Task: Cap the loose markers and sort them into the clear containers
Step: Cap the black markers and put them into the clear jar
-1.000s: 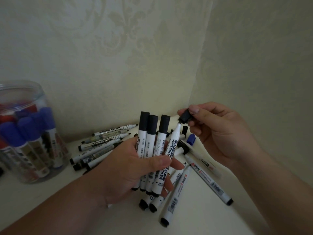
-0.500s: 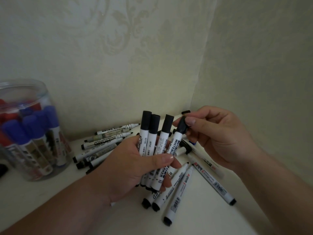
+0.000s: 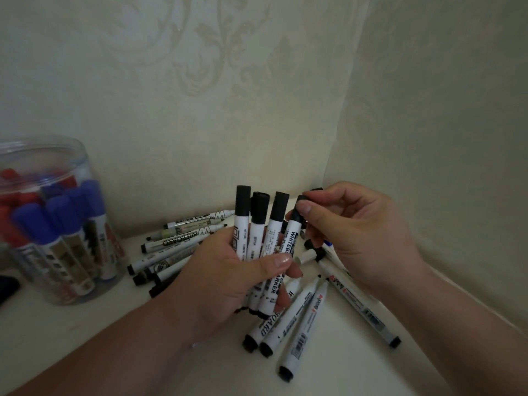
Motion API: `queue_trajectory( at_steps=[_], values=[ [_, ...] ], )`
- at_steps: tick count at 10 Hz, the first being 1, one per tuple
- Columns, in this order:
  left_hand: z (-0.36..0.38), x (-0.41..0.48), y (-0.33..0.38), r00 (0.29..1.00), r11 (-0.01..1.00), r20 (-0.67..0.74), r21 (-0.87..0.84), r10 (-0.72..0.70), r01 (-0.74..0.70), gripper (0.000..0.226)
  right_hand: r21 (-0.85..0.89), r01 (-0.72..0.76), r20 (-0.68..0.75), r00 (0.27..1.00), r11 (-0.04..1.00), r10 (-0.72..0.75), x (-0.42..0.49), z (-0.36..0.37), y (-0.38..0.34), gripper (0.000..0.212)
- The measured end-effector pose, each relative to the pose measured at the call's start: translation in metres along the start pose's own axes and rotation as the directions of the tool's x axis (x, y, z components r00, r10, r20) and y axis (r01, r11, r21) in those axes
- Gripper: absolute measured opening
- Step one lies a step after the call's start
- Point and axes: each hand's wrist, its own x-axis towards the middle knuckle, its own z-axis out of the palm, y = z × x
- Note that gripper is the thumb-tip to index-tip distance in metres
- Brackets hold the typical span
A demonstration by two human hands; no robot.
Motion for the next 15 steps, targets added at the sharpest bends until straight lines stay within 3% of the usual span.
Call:
queue_trajectory(
  at_steps=[2, 3, 4, 5, 6, 7, 8, 10, 11, 12, 13, 14, 15],
  values=[
    [0.006, 0.001, -0.001, 0.993, 0.993, 0.084, -0.069, -0.087, 0.093, 0.017, 0.11, -0.094, 0.141, 0.987, 0.989, 0.078, -0.001, -0.002, 0.006, 0.03],
    [0.004, 0.0, -0.002, 0.997, 0.993, 0.067, 0.115, -0.024, 0.016, 0.011, 0.069, -0.122, 0.209, 0.972, 0.99, 0.105, -0.007, 0.004, -0.001, 0.048],
    [0.004, 0.003, -0.003, 0.996, 0.954, 0.081, 0.293, 0.035, -0.058, 0.011, -0.125, -0.083, 0.204, 0.973, 0.989, 0.107, -0.018, 0.014, -0.01, 0.07],
    [0.006, 0.009, -0.012, 0.991, 0.857, 0.02, 0.5, 0.132, -0.124, 0.02, -0.293, 0.059, 0.157, 0.987, 0.954, -0.012, -0.028, 0.023, -0.013, 0.076],
    [0.013, 0.006, -0.007, 0.992, 0.825, 0.031, 0.553, 0.121, -0.117, 0.03, -0.328, 0.109, 0.082, 0.993, 0.938, -0.086, -0.033, 0.028, -0.008, 0.066],
    [0.018, 0.005, -0.006, 0.985, 0.804, 0.038, 0.573, 0.166, -0.158, 0.032, -0.388, 0.176, 0.048, 0.984, 0.905, -0.171, -0.03, 0.033, -0.002, 0.04],
    [0.016, 0.005, -0.008, 0.981, 0.769, 0.004, 0.62, 0.196, -0.156, 0.031, -0.333, 0.211, 0.036, 0.977, 0.919, -0.211, -0.022, 0.031, 0.006, 0.027],
    [0.013, 0.005, -0.008, 0.982, 0.767, -0.024, 0.629, 0.185, -0.129, 0.025, -0.226, 0.218, -0.016, 0.974, 0.95, -0.227, -0.018, 0.026, 0.012, 0.028],
    [0.012, 0.002, -0.005, 0.984, 0.787, -0.013, 0.602, 0.18, -0.136, 0.015, -0.098, 0.093, 0.035, 0.995, 0.991, -0.09, -0.018, 0.026, 0.008, 0.046],
    [0.011, 0.0, -0.002, 0.982, 0.804, -0.057, 0.584, 0.181, -0.115, 0.024, 0.082, -0.144, 0.158, 0.979, 0.986, 0.13, -0.013, 0.027, 0.007, 0.043],
    [0.011, 0.001, 0.001, 0.98, 0.798, -0.066, 0.591, 0.188, -0.113, 0.028, -0.023, -0.096, 0.103, 0.99, 0.995, 0.098, -0.01, 0.031, 0.005, 0.021],
    [0.006, 0.0, 0.007, 0.984, 0.807, -0.072, 0.583, 0.166, -0.093, 0.02, -0.127, -0.022, 0.043, 0.999, 0.992, 0.027, -0.008, 0.04, -0.003, 0.014],
    [-0.008, -0.006, 0.027, 0.994, 0.79, 0.001, 0.606, 0.113, -0.09, 0.039, -0.233, 0.061, 0.025, 0.998, 0.971, -0.057, -0.002, 0.053, -0.016, 0.012]
  ],
)
